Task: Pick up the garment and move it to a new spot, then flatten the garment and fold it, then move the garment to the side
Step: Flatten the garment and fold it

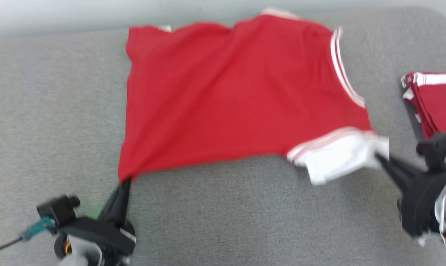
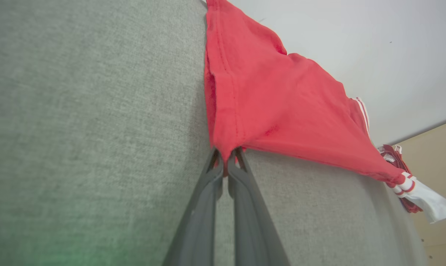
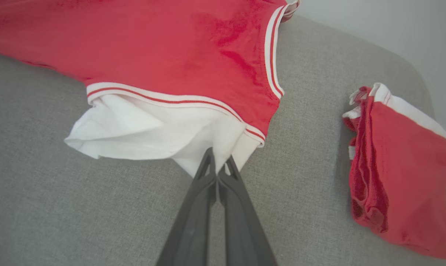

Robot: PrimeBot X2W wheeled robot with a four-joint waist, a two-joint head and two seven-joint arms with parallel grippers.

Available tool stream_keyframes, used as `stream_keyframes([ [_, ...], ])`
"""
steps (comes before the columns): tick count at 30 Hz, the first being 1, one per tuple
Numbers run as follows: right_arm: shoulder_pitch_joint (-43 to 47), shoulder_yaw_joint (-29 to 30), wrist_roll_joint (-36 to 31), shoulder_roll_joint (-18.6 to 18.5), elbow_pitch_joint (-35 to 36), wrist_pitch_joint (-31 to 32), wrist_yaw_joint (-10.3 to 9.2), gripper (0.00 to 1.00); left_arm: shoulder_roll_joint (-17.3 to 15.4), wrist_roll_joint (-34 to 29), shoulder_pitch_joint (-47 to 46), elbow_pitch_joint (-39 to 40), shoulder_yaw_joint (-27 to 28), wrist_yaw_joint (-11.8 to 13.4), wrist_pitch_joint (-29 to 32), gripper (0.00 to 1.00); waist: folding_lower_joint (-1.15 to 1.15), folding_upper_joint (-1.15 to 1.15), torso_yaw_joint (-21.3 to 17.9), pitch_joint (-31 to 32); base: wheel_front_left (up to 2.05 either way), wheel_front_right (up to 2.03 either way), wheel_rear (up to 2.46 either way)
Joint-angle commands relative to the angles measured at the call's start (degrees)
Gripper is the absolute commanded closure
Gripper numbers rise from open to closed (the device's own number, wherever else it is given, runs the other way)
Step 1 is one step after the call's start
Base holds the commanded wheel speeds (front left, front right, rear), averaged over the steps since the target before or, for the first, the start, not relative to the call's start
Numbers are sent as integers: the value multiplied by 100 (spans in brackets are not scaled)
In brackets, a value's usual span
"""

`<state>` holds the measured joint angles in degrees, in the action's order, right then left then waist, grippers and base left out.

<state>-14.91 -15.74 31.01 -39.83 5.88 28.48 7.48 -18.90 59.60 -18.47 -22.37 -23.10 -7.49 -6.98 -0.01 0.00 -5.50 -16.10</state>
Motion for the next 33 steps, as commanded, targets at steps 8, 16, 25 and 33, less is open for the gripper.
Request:
stream_keyframes([
  [8,1036,679,259,236,659,1160,-1,100,-214,-163,669,29,-189,204,145,100,1,0,178,491,0,0,0],
  [16,1937,1146,490,583,1018,2346,-1,100,-426,-220,1128,324,-335,514,413,100,1,0,184,600,0,0,0],
  [25,2489,1640,491,893,1310,3108,-1,100,-793,-383,1615,777,-600,1005,1004,100,1,0,181,568,0,0,0],
  [33,2550,1815,436,1026,1617,2951,-1,100,-895,-315,1839,1577,-542,1214,1050,100,1,0,212,511,0,0,0],
])
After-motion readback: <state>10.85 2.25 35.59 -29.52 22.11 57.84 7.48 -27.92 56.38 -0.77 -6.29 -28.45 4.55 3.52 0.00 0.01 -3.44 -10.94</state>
